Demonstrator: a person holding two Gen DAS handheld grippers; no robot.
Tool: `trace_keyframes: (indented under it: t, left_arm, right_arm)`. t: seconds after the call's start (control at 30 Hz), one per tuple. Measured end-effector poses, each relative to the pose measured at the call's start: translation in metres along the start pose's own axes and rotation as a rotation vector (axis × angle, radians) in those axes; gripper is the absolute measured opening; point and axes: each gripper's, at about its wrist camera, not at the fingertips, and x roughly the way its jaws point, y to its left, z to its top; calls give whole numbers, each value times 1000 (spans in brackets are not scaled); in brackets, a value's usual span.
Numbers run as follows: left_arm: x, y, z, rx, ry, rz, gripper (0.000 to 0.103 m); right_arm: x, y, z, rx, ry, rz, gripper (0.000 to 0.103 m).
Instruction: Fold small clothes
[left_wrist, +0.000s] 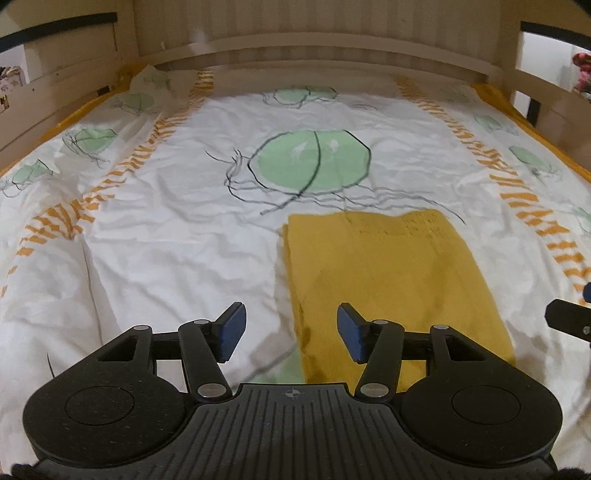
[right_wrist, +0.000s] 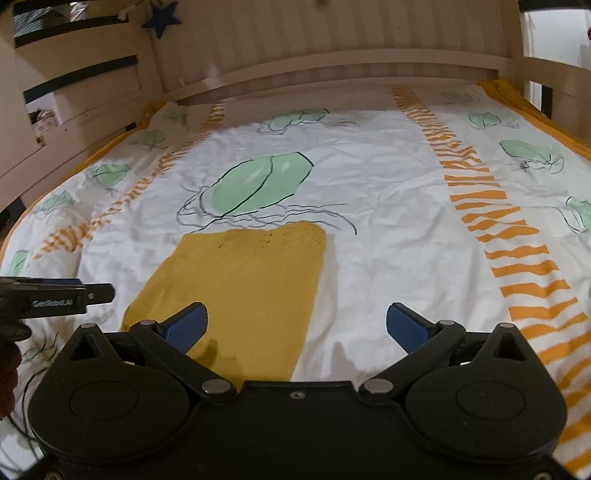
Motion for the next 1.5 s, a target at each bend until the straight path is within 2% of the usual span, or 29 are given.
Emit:
trace_keyframes:
  t: [0.13, 0.27, 0.57, 0.73, 1.5]
  left_arm:
    - [-8, -3, -11, -8, 30, -7, 53]
    - [-11, 0, -22, -41, 66, -32, 53]
    - [-20, -1, -40, -41, 91, -17, 53]
    - [-20, 1, -46, -49, 113, -30, 53]
    - [-21, 3, -51, -48, 118, -28, 53]
  right_arm:
    - [-16, 9, -11, -18, -10, -19, 102]
    - [-25, 11, -19, 23, 10, -73, 102]
    - [-24, 14, -31, 29, 61, -16, 102]
    - [-27, 14, -36, 43, 68, -27, 102]
    - [-23, 16, -40, 56, 98, -15, 102]
